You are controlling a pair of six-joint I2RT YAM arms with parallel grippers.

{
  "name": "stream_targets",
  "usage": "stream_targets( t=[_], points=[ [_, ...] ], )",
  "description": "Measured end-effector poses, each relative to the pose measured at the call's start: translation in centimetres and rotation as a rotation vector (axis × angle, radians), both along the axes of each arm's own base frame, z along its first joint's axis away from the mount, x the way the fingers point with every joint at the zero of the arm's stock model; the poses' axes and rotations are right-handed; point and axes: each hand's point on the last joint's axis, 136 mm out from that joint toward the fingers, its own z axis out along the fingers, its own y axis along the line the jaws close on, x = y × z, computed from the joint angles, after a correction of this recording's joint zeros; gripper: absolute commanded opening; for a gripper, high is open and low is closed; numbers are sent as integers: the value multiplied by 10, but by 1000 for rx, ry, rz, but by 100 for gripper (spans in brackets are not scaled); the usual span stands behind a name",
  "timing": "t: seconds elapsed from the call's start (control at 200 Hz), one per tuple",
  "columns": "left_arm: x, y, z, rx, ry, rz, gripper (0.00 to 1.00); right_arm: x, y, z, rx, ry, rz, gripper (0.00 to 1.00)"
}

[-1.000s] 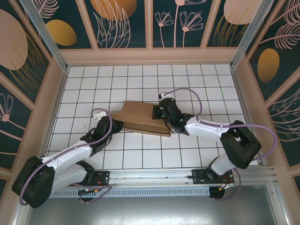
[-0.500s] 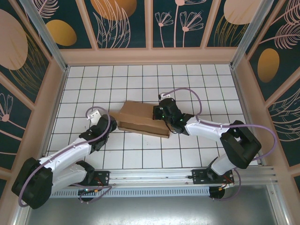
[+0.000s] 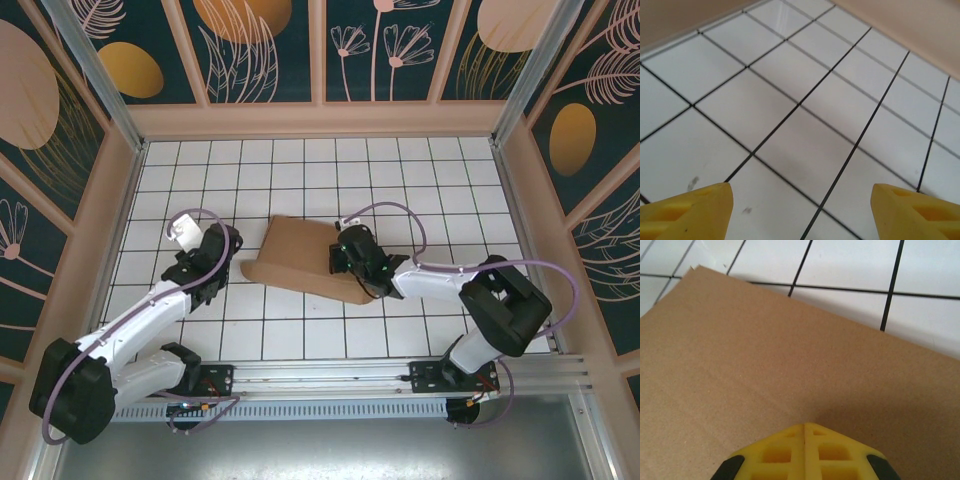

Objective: Fold the paper box

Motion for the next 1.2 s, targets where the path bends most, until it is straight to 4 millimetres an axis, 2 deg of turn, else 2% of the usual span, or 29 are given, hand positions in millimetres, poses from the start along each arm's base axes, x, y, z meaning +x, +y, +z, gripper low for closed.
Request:
stream_targets(
  t=[0.125,0.25,0.395,0.535,0.605,0.686,0.746,0.791,0.861,0.956,1.061,1.136,1.196],
  points=[
    [8,-5,23,12,-51,-33,70,0,3,-11,-8,14,17,0],
    [15,-20,26,12,-46,-141,63,6,8,-10,12,14,26,0],
    [26,-55,9,-21,31,-320,51,9,8,-9,22,21,49,0],
    [27,-94,-15,-94,132,-509,51,12,6,-9,8,18,77,0],
    [24,-108,-27,-124,177,-581,54,14,4,-8,0,17,87,0],
    [22,-115,-37,-134,213,-621,64,14,2,-7,-4,18,95,14],
    [21,-115,-40,-134,222,-620,67,13,-2,-3,-14,20,98,30],
    [22,-114,-38,-131,213,-615,68,11,-4,1,-10,22,95,38],
    [23,-111,-30,-128,186,-604,69,10,-7,18,27,14,82,44],
    [26,-110,-15,-134,131,-603,72,10,-18,49,112,-30,53,61],
    [29,-115,-10,-139,115,-629,73,13,-47,76,214,-75,-22,65],
    [30,-121,-15,-148,127,-663,74,16,-64,81,243,-84,-73,66],
    [31,-126,-23,-159,147,-686,74,17,-69,79,248,-76,-89,65]
  ],
)
